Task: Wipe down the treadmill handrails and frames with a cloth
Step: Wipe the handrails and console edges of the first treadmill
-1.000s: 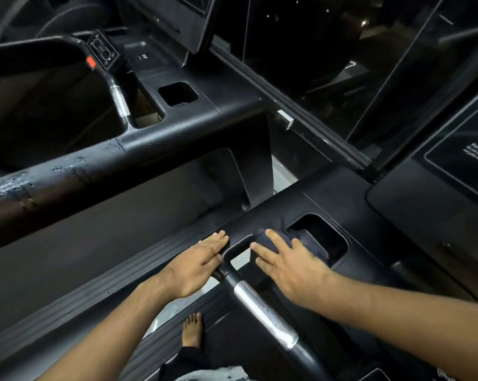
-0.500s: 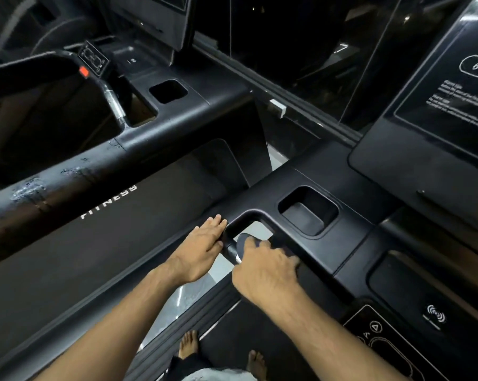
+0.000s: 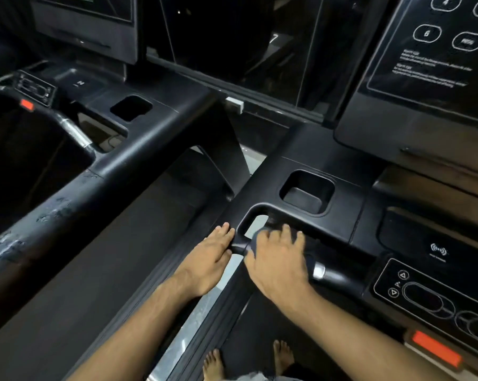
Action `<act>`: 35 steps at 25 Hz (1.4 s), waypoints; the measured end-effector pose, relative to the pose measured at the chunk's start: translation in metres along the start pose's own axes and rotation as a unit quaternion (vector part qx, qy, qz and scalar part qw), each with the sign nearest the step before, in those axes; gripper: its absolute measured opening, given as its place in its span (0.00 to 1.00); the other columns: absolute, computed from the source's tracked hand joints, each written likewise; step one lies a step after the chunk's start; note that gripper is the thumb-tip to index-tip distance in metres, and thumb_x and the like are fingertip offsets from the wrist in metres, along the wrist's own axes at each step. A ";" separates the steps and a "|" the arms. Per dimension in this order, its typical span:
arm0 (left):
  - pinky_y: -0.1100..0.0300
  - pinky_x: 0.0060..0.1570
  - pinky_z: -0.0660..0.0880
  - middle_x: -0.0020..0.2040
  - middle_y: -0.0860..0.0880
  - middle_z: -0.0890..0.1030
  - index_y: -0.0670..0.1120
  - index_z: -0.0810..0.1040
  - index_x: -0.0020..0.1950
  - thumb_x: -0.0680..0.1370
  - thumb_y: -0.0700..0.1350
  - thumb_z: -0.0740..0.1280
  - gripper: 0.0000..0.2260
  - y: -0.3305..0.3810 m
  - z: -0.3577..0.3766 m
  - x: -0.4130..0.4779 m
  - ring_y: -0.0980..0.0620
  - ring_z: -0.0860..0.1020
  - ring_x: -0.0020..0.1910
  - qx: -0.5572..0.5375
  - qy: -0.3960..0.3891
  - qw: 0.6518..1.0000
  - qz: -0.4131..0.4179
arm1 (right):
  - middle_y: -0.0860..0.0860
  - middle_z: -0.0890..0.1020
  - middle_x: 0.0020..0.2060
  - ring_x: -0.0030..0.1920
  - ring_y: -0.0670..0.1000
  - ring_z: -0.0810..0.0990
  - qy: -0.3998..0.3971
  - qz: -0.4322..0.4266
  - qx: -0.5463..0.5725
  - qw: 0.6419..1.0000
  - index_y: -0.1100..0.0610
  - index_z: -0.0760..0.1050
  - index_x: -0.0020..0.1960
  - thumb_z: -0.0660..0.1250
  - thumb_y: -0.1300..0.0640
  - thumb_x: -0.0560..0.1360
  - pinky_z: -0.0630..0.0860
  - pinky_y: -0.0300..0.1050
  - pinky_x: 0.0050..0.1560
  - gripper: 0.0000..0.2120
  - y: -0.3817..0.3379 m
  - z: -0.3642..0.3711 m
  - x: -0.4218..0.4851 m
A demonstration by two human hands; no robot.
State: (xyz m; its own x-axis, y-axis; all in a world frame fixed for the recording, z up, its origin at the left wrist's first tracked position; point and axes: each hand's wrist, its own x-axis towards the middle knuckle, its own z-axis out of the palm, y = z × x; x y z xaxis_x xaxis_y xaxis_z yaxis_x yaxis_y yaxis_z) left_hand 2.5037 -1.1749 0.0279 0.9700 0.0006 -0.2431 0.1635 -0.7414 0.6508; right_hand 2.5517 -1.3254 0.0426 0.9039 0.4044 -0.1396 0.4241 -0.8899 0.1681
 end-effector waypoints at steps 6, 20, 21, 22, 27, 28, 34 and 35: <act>0.65 0.74 0.41 0.80 0.52 0.48 0.48 0.52 0.80 0.84 0.44 0.55 0.24 -0.008 -0.002 -0.005 0.61 0.44 0.76 0.026 0.003 0.999 0.045 | 0.55 0.80 0.50 0.50 0.60 0.77 0.062 0.029 0.027 0.997 0.57 0.72 0.63 0.60 0.45 0.72 0.69 0.56 0.49 0.24 0.014 0.010 -0.019; 0.62 0.75 0.43 0.80 0.49 0.47 0.46 0.50 0.80 0.84 0.43 0.55 0.26 -0.012 -0.001 -0.003 0.55 0.44 0.78 0.050 -0.002 0.995 0.084 | 0.52 0.71 0.69 0.69 0.58 0.69 0.091 0.065 0.005 0.994 0.53 0.64 0.75 0.75 0.48 0.62 0.66 0.60 0.65 0.44 0.049 0.021 -0.066; 0.63 0.75 0.42 0.80 0.49 0.47 0.46 0.50 0.80 0.84 0.43 0.55 0.26 -0.014 -0.001 -0.002 0.55 0.43 0.78 0.047 -0.003 0.995 0.087 | 0.53 0.70 0.72 0.71 0.59 0.67 0.094 0.071 -0.007 0.993 0.53 0.63 0.77 0.77 0.50 0.63 0.66 0.61 0.68 0.45 0.067 0.023 -0.077; 0.63 0.74 0.42 0.80 0.50 0.47 0.46 0.50 0.80 0.84 0.43 0.55 0.26 -0.016 -0.001 -0.002 0.55 0.43 0.78 0.046 -0.005 0.995 0.089 | 0.54 0.68 0.74 0.73 0.60 0.66 0.104 0.064 -0.034 0.992 0.54 0.62 0.78 0.76 0.53 0.65 0.65 0.63 0.69 0.45 0.080 0.027 -0.087; 0.62 0.75 0.42 0.80 0.52 0.45 0.48 0.48 0.80 0.84 0.44 0.55 0.26 -0.019 -0.002 -0.004 0.59 0.41 0.76 0.052 -0.021 0.995 0.084 | 0.64 0.42 0.80 0.79 0.67 0.41 0.043 -0.296 -0.389 0.871 0.63 0.47 0.81 0.62 0.56 0.78 0.44 0.72 0.75 0.38 0.108 0.042 -0.099; 0.61 0.75 0.42 0.80 0.52 0.45 0.48 0.48 0.80 0.84 0.45 0.55 0.26 -0.020 -0.003 -0.003 0.59 0.41 0.76 0.052 -0.021 0.995 0.084 | 0.67 0.39 0.78 0.77 0.69 0.34 0.020 -0.345 -0.443 0.827 0.64 0.46 0.81 0.60 0.55 0.79 0.37 0.74 0.72 0.36 0.102 0.039 -0.088; 0.60 0.76 0.43 0.80 0.52 0.45 0.48 0.49 0.80 0.84 0.45 0.55 0.26 -0.024 -0.002 -0.003 0.61 0.40 0.75 0.053 -0.019 0.995 0.087 | 0.68 0.33 0.76 0.74 0.68 0.27 0.022 -0.356 -0.465 0.810 0.65 0.42 0.80 0.56 0.53 0.82 0.31 0.82 0.65 0.35 0.062 0.047 -0.058; 0.62 0.75 0.42 0.80 0.52 0.45 0.48 0.48 0.80 0.84 0.45 0.55 0.26 -0.024 -0.003 -0.004 0.61 0.39 0.74 0.050 -0.020 0.995 0.088 | 0.69 0.34 0.76 0.74 0.69 0.27 0.021 -0.365 -0.472 0.802 0.64 0.45 0.80 0.57 0.52 0.82 0.33 0.83 0.64 0.35 0.065 0.047 -0.059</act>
State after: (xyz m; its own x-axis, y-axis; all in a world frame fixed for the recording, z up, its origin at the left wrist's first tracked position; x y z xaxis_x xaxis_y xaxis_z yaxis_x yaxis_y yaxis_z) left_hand 2.4960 -1.1554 0.0152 0.9740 -0.1597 -0.1608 -0.0285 -0.7903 0.6120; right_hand 2.5230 -1.4173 0.0159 0.3881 0.7695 -0.5072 0.6775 0.1349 0.7231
